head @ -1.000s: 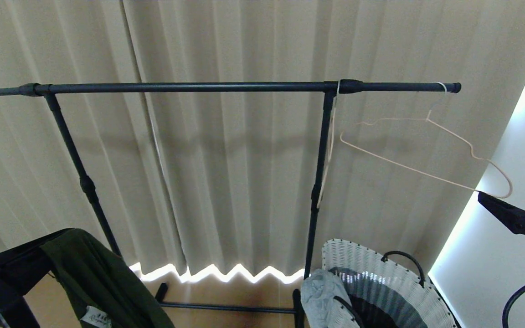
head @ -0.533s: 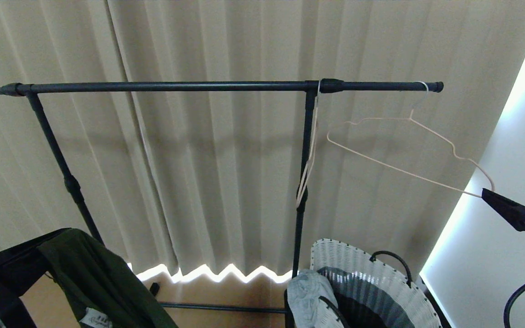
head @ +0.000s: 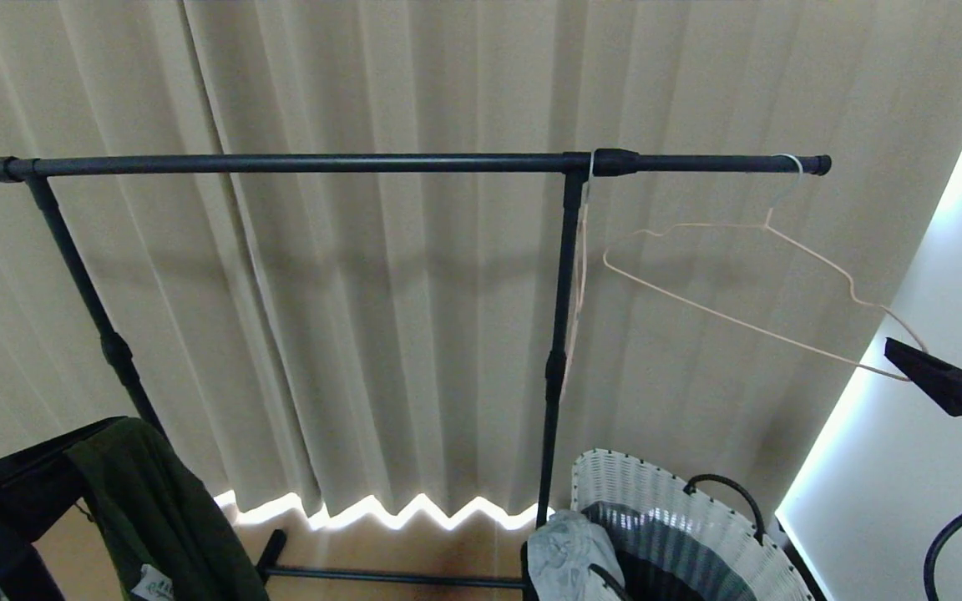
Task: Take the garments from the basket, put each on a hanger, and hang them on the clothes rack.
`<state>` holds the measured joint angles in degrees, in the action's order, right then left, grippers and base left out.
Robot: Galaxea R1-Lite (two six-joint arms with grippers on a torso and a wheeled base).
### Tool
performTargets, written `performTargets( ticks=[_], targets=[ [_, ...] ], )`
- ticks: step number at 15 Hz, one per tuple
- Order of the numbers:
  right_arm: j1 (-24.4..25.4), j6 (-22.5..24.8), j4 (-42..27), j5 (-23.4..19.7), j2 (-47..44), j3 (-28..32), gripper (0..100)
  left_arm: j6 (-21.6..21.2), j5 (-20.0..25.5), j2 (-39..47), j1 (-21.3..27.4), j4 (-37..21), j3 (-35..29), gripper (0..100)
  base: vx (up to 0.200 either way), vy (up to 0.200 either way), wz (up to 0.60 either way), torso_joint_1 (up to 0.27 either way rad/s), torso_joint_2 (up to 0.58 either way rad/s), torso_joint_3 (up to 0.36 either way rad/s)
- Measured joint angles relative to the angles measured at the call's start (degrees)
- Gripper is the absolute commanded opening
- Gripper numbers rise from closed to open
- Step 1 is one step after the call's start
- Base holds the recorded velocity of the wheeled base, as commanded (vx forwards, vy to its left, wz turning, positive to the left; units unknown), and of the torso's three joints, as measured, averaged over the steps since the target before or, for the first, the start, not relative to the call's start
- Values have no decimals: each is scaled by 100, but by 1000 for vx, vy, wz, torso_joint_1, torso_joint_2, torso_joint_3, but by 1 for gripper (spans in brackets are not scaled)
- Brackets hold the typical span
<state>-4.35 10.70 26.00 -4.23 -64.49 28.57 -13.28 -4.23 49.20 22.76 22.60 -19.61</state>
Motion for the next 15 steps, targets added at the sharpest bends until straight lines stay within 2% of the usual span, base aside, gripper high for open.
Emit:
performTargets(
  ticks=[2,9,10,13,15],
  targets=[
    [-16,0,10,11,-9,28,100,0,2,2,-2,4,5,0,200,0,0,5,2,5],
    [-507,0,27,13,-450,400,100,-18,11,38,28,-2,49,0,0,0,0,0,0,0],
    [-608,0,66,73,-588,511,100,-18,13,46,35,4,49,0,0,0,0,0,0,0],
    [-769,0,90,658,-963,889,100,-18,11,57,50,2,63,0,0,0,0,0,0,0],
    [-789,0,84,661,-1114,1034,100,-18,13,61,61,6,71,0,0,0,0,0,0,0]
  ],
)
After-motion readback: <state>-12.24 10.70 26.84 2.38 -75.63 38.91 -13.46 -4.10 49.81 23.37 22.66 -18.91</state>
